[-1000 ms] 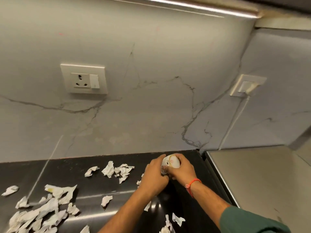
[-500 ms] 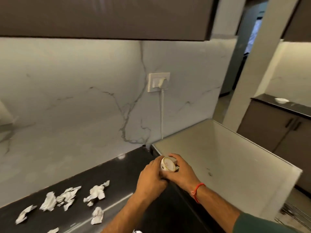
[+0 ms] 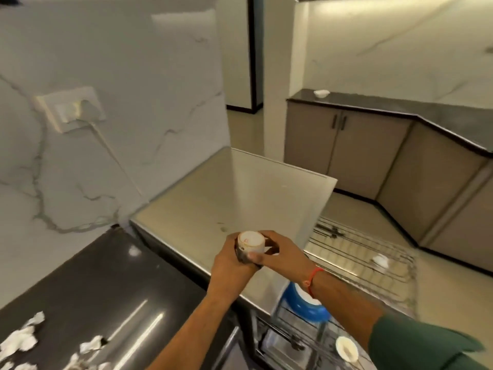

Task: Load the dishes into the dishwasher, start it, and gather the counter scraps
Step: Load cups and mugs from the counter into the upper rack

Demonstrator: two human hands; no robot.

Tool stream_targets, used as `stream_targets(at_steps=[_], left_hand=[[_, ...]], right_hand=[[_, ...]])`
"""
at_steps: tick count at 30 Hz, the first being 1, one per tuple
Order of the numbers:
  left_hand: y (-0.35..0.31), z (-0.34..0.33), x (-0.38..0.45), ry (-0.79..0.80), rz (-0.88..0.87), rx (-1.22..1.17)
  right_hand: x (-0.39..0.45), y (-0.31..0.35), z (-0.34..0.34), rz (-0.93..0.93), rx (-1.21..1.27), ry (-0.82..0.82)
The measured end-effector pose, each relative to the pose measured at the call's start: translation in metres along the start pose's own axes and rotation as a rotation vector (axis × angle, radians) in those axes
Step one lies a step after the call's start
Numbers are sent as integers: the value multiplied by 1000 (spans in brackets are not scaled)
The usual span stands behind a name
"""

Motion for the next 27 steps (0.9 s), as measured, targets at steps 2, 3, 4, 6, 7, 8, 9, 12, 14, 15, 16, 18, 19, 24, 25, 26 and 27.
stream_targets(at_steps=[2, 3, 4, 6, 7, 8, 9, 12, 14, 15, 16, 18, 19, 24, 25, 26, 27], left_hand=[[-7, -44, -9, 53, 7, 18], [-9, -60, -15, 73, 11, 17], [-12, -77, -21, 100, 12, 13], [-19, -106, -31, 161, 13, 8], [-21, -118, -34, 192, 18, 9], [-24, -128, -36, 219, 21, 12], [-26, -139, -37, 250, 23, 29], [-33, -171, -40, 341, 16, 80], [-34, -187, -40, 389, 16, 105], [-32, -195, -39, 414, 16, 124], [-31, -203, -38, 441, 17, 138], [-27, -215, -33, 483, 26, 158], [-25, -221, -29, 503, 34, 162], [-19, -243, 2, 596, 50, 168], [-17, -247, 10, 614, 54, 169], [-14, -251, 19, 636, 61, 165], [-11, -255, 27, 659, 72, 163]], right_hand=[[-23, -29, 31, -55, 51, -54], [-32, -40, 42, -68, 61, -75], [-44, -52, 54, -85, 64, -96], [-64, -69, 73, -117, 85, -127], [-74, -73, 81, -127, 97, -153], [-81, -77, 88, -135, 93, -182], [-90, -83, 96, -143, 96, -222], [-112, -97, 116, -156, 100, -379], [-123, -107, 124, -186, 109, -460], [-127, -112, 127, -206, 109, -491], [-131, -117, 129, -223, 103, -514], [-133, -126, 133, -251, 95, -538], [-133, -131, 135, -266, 89, -546], [-115, -143, 150, -334, 50, -572], [-109, -145, 152, -351, 38, -580], [-103, -147, 155, -366, 31, -587], [-98, -150, 157, -385, 27, -593]])
Point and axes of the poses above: each hand's wrist, its own x-axis towards the middle knuckle, its own z-axis out of the back of the hand, y = z × x, the point moved 5 cm from there along x, towards the middle knuckle, and after that the axes turned 4 degrees about z, right-handed, at the moved point
